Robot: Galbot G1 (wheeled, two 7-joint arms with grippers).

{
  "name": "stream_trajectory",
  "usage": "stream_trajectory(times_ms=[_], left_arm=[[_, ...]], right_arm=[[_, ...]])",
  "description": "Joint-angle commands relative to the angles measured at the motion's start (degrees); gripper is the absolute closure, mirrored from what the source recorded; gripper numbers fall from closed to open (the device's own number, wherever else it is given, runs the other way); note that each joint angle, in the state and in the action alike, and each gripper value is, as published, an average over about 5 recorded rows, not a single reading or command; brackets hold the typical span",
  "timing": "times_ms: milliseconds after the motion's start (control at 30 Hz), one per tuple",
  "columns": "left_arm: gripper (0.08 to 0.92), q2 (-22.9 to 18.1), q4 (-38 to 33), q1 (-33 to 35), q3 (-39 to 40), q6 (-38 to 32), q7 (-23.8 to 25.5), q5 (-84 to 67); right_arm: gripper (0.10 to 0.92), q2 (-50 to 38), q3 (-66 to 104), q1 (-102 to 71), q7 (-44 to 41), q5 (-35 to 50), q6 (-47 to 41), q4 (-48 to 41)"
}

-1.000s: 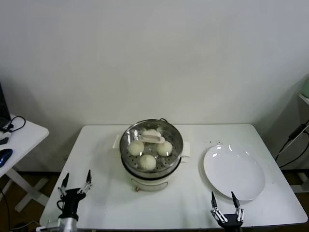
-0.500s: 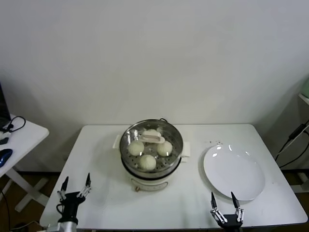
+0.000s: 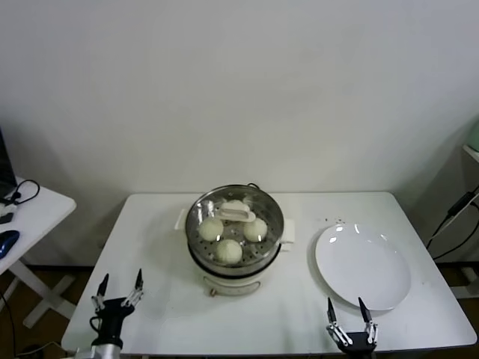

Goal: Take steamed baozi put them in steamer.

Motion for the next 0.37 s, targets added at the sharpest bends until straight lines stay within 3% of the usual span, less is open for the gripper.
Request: stream_trajectory(times_ms=[33, 367], left_arm=[[0.177, -0.1, -0.1, 0.3, 0.0, -0.2, 0.2, 0.0], [0.177, -0.2, -0.4, 0.6, 0.4, -0.4, 1.0, 1.2]], right_arm=[[0.203, 0.0, 0.1, 0.1, 0.1, 0.0, 0.0, 0.0], [0.203, 0.0, 0.0, 0.1, 0.2, 0.0, 0.2, 0.1]])
